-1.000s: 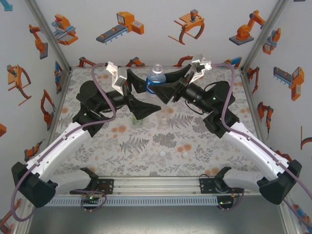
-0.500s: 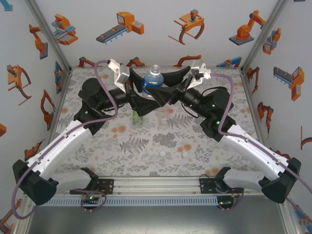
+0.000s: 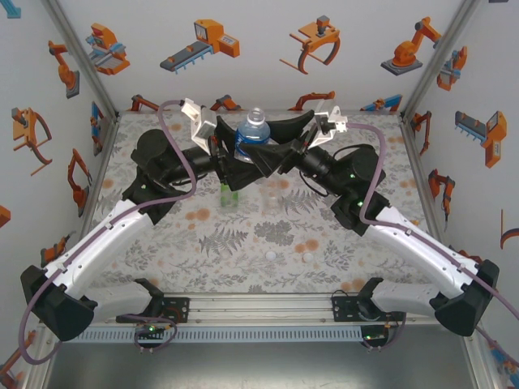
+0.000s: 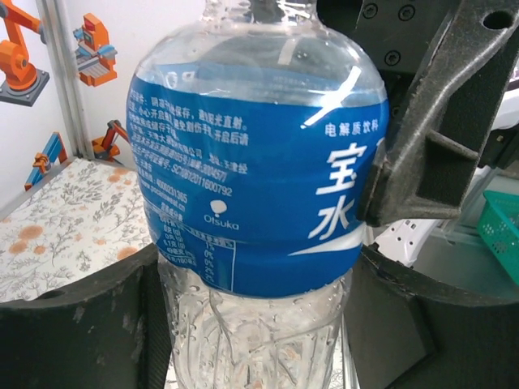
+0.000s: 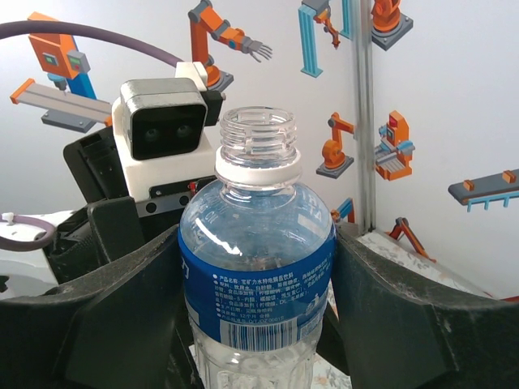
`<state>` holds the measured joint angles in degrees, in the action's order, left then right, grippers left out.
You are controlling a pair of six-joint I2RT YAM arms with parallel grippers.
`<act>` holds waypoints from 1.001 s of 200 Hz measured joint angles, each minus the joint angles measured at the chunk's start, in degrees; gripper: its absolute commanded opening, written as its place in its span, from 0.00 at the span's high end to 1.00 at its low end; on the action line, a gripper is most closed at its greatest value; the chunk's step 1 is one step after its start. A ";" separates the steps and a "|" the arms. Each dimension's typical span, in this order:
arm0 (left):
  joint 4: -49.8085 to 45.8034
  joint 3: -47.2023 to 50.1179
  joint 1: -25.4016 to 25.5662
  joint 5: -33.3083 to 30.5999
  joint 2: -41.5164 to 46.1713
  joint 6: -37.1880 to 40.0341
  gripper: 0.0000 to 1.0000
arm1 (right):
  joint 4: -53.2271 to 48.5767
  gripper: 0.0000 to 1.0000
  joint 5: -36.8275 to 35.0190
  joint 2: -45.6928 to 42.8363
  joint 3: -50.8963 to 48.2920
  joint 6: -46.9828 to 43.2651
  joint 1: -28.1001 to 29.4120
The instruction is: Screw on the bottle caps
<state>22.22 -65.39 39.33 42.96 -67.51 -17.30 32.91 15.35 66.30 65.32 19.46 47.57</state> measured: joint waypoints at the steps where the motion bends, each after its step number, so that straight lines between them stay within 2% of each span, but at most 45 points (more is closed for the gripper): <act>1: -0.02 0.00 0.00 0.00 -0.02 -0.02 0.39 | 0.00 0.73 0.00 0.00 0.00 0.00 0.02; 44: 0.09 0.00 0.02 0.17 -0.02 0.22 0.46 | -0.04 0.73 -0.02 0.11 0.37 -0.02 0.26; 81: 0.22 0.00 0.02 0.17 -0.02 0.61 0.60 | -0.07 0.72 -0.02 0.13 0.42 -0.04 0.33; 87: 0.17 0.00 0.02 0.15 -0.02 0.83 0.60 | -0.07 0.66 -0.04 0.13 0.42 -0.07 0.35; 104: -0.55 0.00 0.00 0.11 0.26 1.84 0.62 | -0.44 0.35 -0.04 0.11 0.42 -0.13 0.42; 113: -1.53 0.00 -0.07 -0.09 0.57 2.84 0.62 | -0.96 0.27 -0.33 0.04 0.44 -0.20 0.55; 124: -2.99 0.00 -0.20 -0.09 0.94 4.46 0.62 | -2.25 0.22 -1.38 -0.09 0.61 -0.22 0.74; 152: -7.78 -0.17 -1.64 -0.04 1.77 8.79 0.66 | -6.73 0.21 -3.58 -1.16 0.74 -1.18 0.98; 200: -15.41 -0.42 -8.11 -0.07 2.54 14.12 0.79 | -15.10 0.23 -9.66 -6.32 0.81 -2.40 0.98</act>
<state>6.81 -65.80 31.22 42.89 -64.97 -3.18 17.80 5.69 59.99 66.13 17.06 48.56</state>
